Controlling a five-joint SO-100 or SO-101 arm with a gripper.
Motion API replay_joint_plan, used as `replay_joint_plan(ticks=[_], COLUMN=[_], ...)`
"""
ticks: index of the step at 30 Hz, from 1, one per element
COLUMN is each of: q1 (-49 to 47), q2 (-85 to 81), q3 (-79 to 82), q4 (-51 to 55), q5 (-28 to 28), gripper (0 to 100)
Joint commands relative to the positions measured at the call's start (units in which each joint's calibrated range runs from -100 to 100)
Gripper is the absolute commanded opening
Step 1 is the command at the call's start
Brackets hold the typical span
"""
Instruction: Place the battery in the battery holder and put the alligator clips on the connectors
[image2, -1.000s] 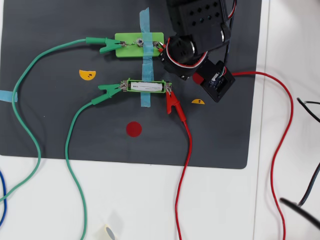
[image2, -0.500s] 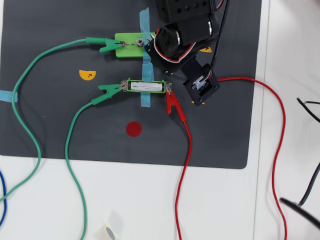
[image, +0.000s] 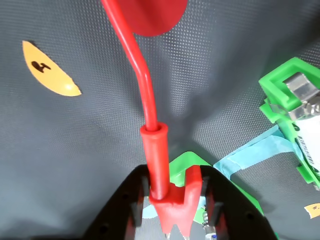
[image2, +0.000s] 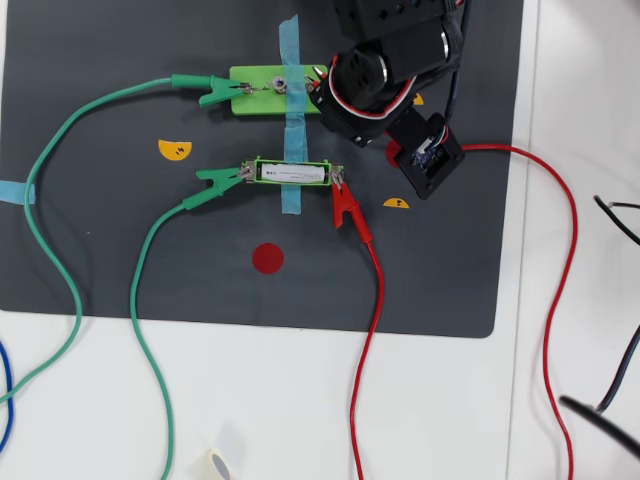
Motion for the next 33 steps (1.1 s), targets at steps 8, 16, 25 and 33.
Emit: replay_joint_plan(ticks=[8,16,25,33], q1=[-0.91,-2.73,-4.95,-4.95], q2=[0.04,2.17,1.40,1.40], q3=[-1.23,-3.42,-3.34,-3.07], q4=[-0.66,-0.74,-0.74,-0.74], q5=[1.73,4.12,7.46,9.07], gripper=[1,1,1,1])
